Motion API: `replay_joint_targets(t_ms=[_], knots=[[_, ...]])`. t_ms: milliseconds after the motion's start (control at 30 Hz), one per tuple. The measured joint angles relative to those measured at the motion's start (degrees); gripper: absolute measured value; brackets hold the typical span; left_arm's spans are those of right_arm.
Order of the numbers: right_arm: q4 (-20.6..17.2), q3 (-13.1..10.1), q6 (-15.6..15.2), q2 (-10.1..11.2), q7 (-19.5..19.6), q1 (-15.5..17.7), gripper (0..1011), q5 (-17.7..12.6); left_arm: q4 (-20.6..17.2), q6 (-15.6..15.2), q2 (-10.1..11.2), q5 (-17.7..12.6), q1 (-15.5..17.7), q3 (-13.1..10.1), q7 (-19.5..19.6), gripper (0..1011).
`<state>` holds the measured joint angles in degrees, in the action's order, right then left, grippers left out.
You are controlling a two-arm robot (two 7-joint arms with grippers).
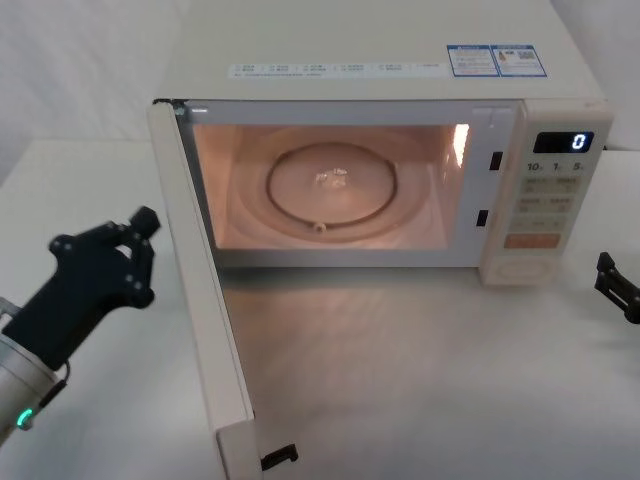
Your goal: Press the button to open the microwave door with one hand; close the microwave door with the other hand.
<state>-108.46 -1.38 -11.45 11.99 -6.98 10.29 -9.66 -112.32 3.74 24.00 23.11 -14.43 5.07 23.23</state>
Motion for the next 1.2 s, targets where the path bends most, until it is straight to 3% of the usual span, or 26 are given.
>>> replay_joint_targets(t_ms=[367,1000,1200], knots=[[0.00,-0.01,0.00,0.00,0.00,0.00,1002,0.00,2.23,1.06,2.46,3.97,2.99,-4.78,5.11,0],[0.00,0.00,0.00,0.00,0.00,0.00,1002,0.00,3.99,1.14,4.54,6.43,9.52,-10.25,6.97,0],[0.00,0.00,0.00,0.00,0.00,0.00,1002,0.00,5.75,1.12,4.72,7.09,12.59,-13.08,7.59,0]])
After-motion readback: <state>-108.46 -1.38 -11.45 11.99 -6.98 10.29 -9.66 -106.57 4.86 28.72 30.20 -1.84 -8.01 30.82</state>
